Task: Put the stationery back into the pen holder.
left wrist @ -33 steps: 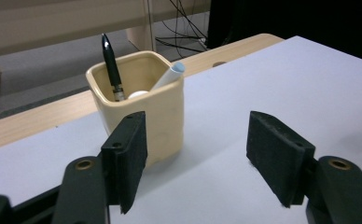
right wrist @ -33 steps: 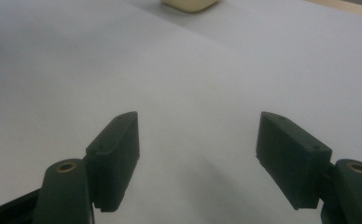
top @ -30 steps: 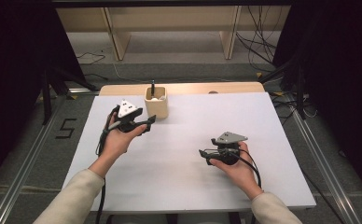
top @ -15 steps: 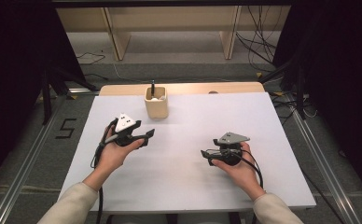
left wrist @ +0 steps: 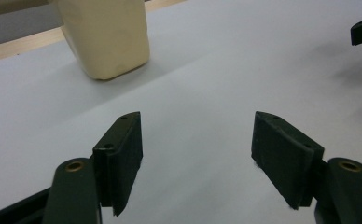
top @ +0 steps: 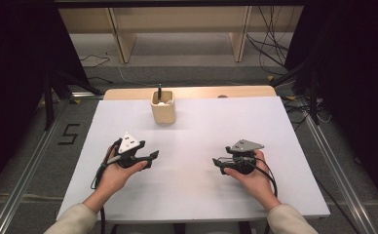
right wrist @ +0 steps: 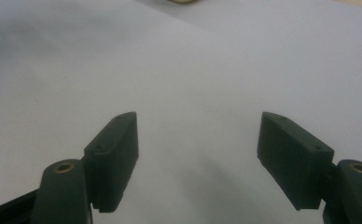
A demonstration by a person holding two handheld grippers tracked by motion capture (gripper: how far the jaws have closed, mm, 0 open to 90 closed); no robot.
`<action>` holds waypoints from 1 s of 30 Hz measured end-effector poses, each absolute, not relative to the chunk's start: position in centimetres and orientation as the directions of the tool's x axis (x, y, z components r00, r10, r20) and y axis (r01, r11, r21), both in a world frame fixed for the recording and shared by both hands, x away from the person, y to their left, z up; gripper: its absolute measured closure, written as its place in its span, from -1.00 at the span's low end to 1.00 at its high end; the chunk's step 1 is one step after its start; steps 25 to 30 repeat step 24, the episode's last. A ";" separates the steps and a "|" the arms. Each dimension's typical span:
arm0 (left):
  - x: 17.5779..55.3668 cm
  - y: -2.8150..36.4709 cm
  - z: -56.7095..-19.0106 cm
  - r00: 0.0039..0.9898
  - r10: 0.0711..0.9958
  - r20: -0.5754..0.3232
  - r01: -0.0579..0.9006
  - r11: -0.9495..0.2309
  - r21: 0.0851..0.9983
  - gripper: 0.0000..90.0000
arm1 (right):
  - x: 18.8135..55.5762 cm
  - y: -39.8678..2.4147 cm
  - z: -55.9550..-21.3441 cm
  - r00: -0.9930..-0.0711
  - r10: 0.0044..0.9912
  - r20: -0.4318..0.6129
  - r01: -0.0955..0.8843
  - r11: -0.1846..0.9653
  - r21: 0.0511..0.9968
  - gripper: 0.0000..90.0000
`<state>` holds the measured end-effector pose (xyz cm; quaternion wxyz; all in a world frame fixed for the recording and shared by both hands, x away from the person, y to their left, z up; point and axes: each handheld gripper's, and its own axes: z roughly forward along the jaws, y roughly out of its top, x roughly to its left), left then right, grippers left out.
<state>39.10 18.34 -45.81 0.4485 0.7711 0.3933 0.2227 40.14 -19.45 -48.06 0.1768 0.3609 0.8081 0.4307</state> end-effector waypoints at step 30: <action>36.4 20.7 -48.3 0.551 0.834 -0.021 0.443 -0.271 0.854 -0.32 | 39.1 -20.3 -48.3 -0.671 0.741 0.028 0.440 0.368 0.819 -0.36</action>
